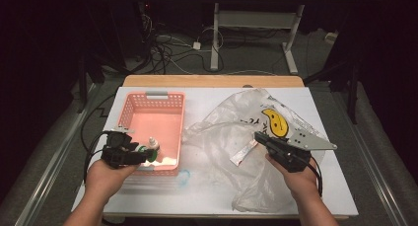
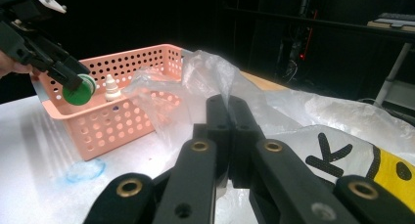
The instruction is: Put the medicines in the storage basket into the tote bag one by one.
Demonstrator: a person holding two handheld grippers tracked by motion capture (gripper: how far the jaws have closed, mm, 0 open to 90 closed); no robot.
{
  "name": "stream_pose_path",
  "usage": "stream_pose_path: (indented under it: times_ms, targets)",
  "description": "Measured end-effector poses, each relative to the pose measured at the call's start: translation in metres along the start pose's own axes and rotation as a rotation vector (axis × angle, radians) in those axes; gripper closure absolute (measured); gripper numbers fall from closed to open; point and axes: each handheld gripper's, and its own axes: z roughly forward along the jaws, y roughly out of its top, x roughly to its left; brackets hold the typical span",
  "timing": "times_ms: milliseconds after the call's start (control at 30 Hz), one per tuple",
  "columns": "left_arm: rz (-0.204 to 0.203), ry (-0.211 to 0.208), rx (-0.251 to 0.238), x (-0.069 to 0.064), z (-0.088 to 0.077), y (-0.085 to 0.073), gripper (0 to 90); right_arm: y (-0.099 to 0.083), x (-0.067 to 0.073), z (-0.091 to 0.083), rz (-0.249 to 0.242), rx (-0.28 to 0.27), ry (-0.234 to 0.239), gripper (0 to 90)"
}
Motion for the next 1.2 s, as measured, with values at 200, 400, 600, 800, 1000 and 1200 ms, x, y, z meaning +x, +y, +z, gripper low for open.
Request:
stream_pose_path:
  times_ms: [200,400,600,800,1000,1200]
  targets:
    - [0.020,-0.001,-0.045,-0.010,-0.005,-0.004,34.9,0.000,0.000,0.000,0.002,0.000,0.000,90.0]
    - [0.054,-0.013,-0.092,-0.023,-0.011,-0.004,34.9,0.000,0.000,-0.001,0.002,-0.003,-0.002,90.0]
    - [0.085,-0.026,-0.123,-0.037,-0.015,-0.003,34.9,0.000,0.001,0.000,-0.001,-0.006,0.002,90.0]
    - [0.119,-0.050,-0.140,-0.050,-0.015,0.000,34.9,0.000,0.001,0.000,0.001,-0.006,0.002,90.0]
    - [0.162,-0.074,-0.161,-0.069,-0.009,0.006,35.0,0.001,0.001,0.000,-0.004,-0.008,0.001,90.0]
    - [0.201,-0.099,-0.173,-0.088,0.000,0.014,35.0,0.001,0.001,-0.001,0.000,-0.010,0.001,90.0]
